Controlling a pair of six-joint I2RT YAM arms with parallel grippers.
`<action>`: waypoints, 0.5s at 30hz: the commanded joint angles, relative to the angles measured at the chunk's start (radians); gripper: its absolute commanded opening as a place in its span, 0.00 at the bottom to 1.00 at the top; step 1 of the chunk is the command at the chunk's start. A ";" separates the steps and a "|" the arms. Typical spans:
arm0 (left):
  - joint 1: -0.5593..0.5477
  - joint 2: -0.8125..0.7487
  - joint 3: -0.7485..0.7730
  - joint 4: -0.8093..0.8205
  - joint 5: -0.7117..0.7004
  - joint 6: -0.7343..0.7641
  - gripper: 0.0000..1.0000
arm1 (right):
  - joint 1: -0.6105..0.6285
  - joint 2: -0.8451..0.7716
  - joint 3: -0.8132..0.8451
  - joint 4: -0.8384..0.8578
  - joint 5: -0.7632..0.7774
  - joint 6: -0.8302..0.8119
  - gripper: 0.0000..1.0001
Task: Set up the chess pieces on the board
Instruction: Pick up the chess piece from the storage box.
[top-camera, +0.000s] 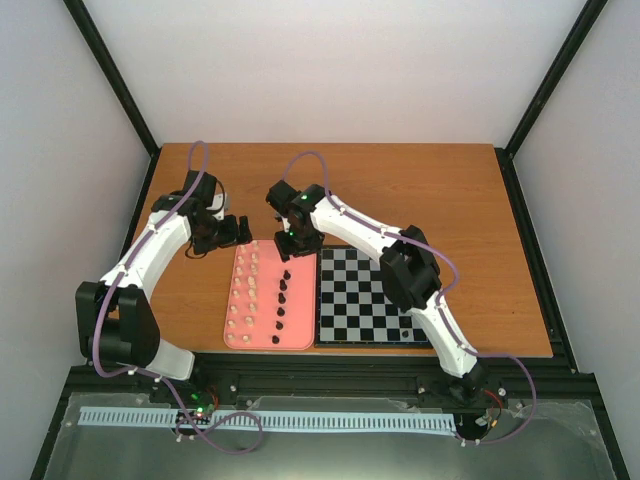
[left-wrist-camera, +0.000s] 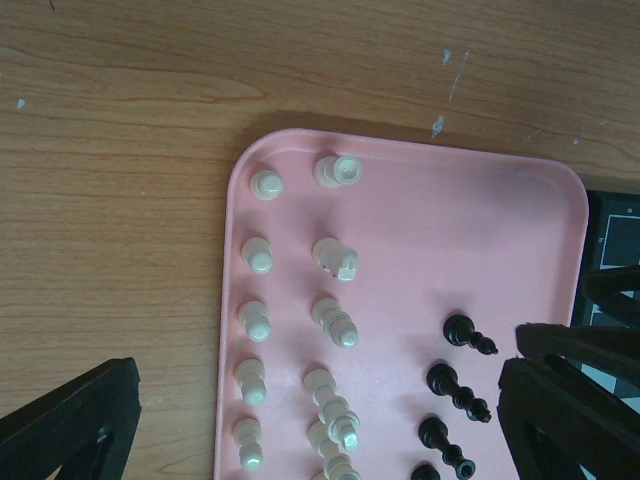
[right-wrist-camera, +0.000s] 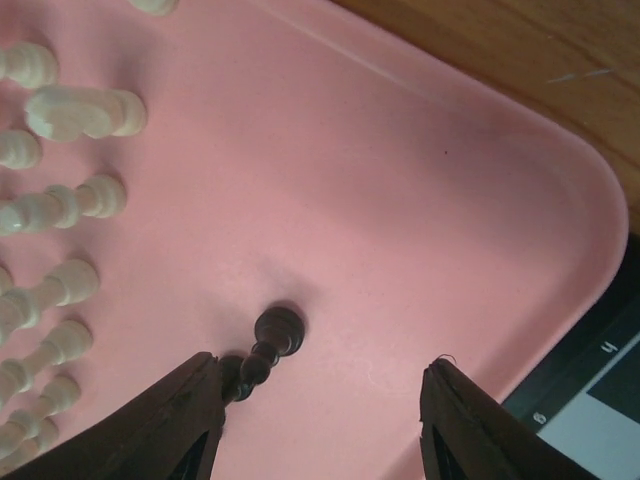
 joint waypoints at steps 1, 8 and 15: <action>-0.003 -0.009 0.012 0.002 0.005 0.006 1.00 | 0.005 0.035 0.039 -0.007 -0.026 -0.036 0.55; -0.003 0.010 0.022 -0.005 0.000 0.006 1.00 | 0.027 0.080 0.041 -0.001 -0.045 -0.071 0.51; -0.003 0.018 0.019 -0.007 0.000 0.006 1.00 | 0.040 0.111 0.049 -0.002 -0.067 -0.094 0.50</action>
